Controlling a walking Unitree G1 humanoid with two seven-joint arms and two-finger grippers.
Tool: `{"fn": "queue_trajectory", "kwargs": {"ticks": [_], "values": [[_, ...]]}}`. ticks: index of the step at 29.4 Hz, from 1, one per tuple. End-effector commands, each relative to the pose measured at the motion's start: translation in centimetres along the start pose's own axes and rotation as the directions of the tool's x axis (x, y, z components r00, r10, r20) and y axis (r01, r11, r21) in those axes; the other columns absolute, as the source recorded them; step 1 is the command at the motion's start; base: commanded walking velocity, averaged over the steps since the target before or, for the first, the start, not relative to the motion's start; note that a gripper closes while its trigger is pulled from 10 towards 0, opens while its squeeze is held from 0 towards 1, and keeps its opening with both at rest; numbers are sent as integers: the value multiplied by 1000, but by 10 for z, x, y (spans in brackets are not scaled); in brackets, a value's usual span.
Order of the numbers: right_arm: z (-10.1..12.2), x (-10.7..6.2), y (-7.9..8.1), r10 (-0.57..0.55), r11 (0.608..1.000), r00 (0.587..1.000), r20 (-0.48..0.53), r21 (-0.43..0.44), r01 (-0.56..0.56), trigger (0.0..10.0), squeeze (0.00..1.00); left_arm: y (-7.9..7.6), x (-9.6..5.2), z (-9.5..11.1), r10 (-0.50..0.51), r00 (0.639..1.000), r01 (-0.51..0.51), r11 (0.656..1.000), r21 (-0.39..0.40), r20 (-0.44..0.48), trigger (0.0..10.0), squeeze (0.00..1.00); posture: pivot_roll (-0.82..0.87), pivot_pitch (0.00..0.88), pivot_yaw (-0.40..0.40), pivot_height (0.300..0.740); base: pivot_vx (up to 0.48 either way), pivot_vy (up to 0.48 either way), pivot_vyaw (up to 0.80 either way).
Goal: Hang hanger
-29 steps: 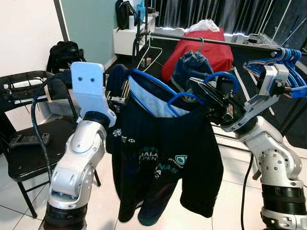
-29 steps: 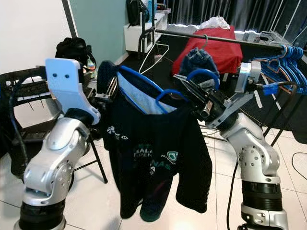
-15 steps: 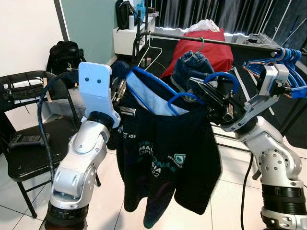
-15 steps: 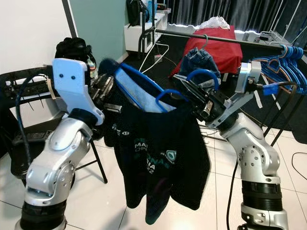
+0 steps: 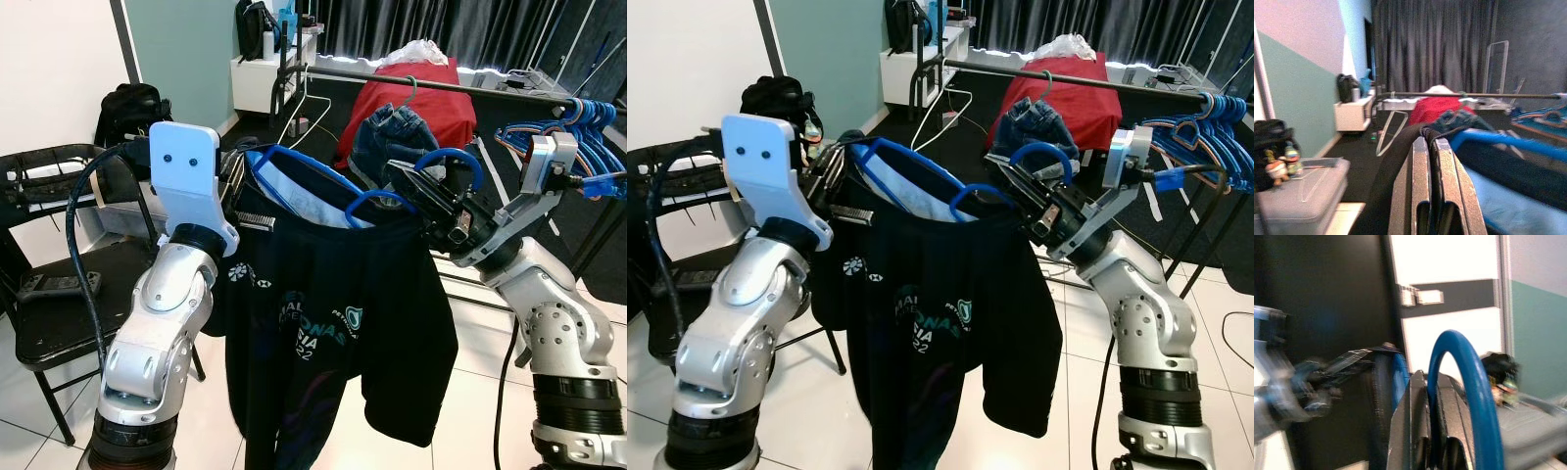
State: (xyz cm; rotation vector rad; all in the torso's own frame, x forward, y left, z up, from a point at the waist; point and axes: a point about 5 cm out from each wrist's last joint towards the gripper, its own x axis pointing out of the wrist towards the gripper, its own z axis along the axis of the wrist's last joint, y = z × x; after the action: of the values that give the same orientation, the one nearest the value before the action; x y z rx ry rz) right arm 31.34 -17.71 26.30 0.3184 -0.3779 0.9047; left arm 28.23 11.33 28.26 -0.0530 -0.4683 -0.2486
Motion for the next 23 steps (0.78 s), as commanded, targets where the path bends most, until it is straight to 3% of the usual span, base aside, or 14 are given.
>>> {"fn": "queue_trajectory", "kwargs": {"ticks": [1,4,7,9,14,16,21,23], "values": [[2,2,-2,-16,1000,1000,6,-23,16,0,0,-6,2,6,-34,999,35,999,-20,37,0,0,-42,0,-69,736,0,0,0],[-6,10,-3,-52,999,999,-11,-9,52,0,0,-41,-3,-3,-291,957,289,953,-88,-7,0,0,-40,0,-70,736,0,0,0],[-8,12,-1,-41,999,999,-10,-2,41,0,0,-48,-6,-8,-339,940,335,937,-98,-33,0,0,-40,0,-70,736,0,0,0],[-12,14,4,-10,1000,1000,-25,12,10,0,0,-62,-12,-17,-430,900,423,901,-95,-75,0,0,-41,0,-70,736,0,0,0],[-19,15,11,30,999,998,-58,29,-28,0,0,-68,-13,-22,-465,881,460,885,-78,-90,0,0,-44,0,-67,736,0,0,0],[-32,11,28,151,988,978,-146,49,-145,0,0,-71,-10,-24,-481,871,478,877,-50,-97,0,0,-46,0,-66,736,0,0,0],[-37,7,35,213,977,959,-188,69,-204,0,0,-71,-10,-24,-490,866,490,871,-34,-100,0,0,-48,0,-67,736,0,0,0],[-43,-6,48,344,939,895,-283,100,-329,0,0,-63,-6,-25,-472,874,476,879,9,-112,1725,0,-54,0,-66,736,0,0,0]]}}
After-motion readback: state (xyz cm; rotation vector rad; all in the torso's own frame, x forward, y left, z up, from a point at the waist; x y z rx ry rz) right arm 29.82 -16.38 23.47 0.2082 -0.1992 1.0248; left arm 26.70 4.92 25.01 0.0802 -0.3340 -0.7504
